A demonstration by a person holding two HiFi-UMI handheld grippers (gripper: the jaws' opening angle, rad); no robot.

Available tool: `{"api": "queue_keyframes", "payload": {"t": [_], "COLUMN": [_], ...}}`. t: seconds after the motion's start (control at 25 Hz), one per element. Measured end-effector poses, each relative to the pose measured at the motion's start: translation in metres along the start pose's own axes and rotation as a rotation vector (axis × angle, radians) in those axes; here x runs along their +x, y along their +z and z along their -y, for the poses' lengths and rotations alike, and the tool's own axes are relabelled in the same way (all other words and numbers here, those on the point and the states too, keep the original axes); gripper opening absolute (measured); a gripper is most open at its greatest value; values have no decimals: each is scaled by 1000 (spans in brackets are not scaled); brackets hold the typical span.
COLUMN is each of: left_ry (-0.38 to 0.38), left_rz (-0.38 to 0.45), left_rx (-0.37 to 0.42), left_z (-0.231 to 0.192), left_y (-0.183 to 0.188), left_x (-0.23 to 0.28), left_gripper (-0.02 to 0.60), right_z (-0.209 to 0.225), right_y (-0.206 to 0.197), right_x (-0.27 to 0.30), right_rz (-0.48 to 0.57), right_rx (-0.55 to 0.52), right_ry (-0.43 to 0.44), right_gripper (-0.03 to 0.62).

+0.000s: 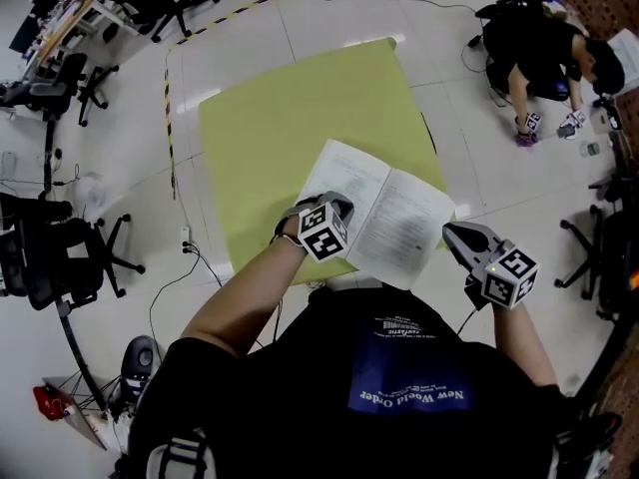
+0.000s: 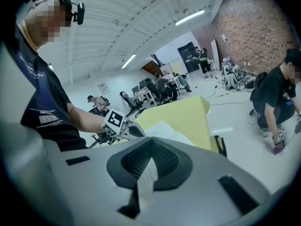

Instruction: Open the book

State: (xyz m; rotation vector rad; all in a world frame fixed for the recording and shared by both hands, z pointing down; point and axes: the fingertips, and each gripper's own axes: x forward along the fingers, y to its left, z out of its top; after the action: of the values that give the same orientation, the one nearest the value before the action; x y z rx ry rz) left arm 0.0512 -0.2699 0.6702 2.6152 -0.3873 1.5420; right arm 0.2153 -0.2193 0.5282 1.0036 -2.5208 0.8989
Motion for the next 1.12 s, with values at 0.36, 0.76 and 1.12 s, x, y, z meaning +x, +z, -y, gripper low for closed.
{"api": "queue_keyframes", "payload": {"t": [0.36, 0.76, 1.12], "left_ry": [139, 35, 39], "left_rz": [36, 82, -26], "left_rx": [256, 519, 158], "left_z": [10, 61, -25], "left_y": [3, 37, -56], "left_x": [-18, -31, -11], "left_gripper": [6, 8, -6], "right_z": [-2, -2, -3], "right_y": [5, 2, 5], "right_x": [5, 1, 2], "right_rz": [0, 9, 4], "right_rx": [-8, 7, 5], "right_ry": [-3, 0, 1], "right_gripper": [-14, -14, -14]}}
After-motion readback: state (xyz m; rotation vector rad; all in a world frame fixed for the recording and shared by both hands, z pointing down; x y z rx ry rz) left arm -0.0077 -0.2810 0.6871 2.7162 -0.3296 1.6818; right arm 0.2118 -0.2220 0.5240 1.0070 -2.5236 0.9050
